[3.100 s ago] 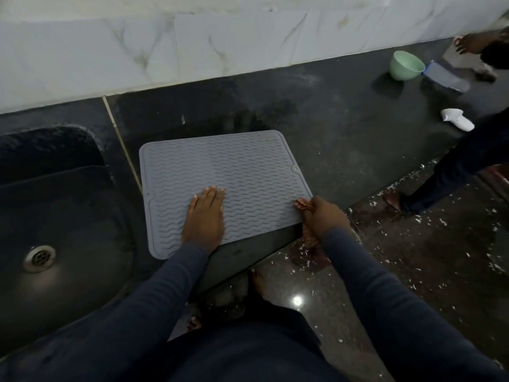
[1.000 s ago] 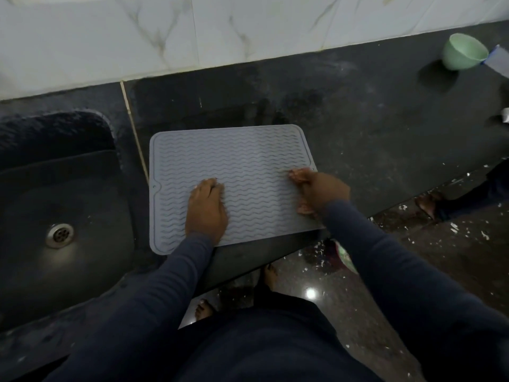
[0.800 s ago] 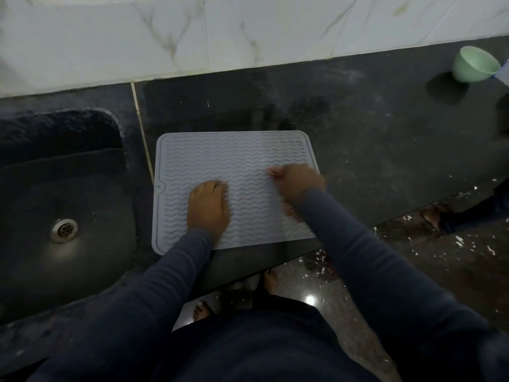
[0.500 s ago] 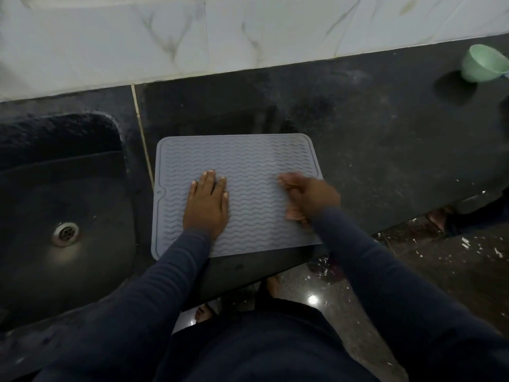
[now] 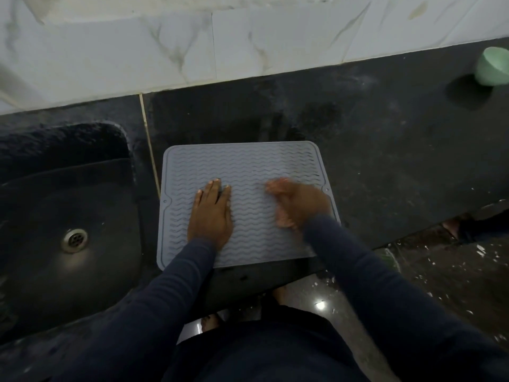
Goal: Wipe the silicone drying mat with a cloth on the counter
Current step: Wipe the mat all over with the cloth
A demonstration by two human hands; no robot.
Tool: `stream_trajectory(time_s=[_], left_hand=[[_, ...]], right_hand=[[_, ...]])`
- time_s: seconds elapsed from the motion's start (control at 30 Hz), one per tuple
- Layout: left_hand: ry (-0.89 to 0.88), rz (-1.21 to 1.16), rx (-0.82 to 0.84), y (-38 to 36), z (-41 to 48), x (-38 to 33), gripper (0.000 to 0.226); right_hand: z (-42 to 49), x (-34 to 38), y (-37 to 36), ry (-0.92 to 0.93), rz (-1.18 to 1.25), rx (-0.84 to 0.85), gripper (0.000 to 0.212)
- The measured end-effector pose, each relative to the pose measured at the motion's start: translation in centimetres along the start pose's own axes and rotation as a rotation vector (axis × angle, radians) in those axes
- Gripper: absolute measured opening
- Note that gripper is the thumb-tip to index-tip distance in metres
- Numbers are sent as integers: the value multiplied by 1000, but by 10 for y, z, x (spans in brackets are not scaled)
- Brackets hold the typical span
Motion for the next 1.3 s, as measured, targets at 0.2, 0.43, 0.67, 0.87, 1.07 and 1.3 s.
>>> stream_trajectory(time_s=[0.2, 0.43, 0.67, 0.87, 1.07, 1.3], left_hand=[[14, -3, -6, 0, 1, 0, 56], [-3, 37, 4, 0, 0, -2, 50], [-3, 25, -20, 0, -1, -2, 54], [7, 43, -6, 2, 0, -3, 54], [8, 7, -14, 2, -2, -1, 51], [16, 16, -14, 3, -1, -3, 49]], right_hand=[[26, -48, 37, -226, -93, -114, 46], [-17, 86, -36, 197, 39, 48, 38], [30, -48, 39, -218, -203, -16, 36], [10, 83, -17, 142, -39, 69, 34], [17, 26, 10, 23, -137, 48, 32], [31, 53, 14, 17, -68, 22, 34]])
Point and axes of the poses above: each hand's wrist, its own z-axis towards the middle knuckle, its own y-axis out of the back of the hand, x = y × z, the point moved 5 cm from there along z, towards the middle knuckle
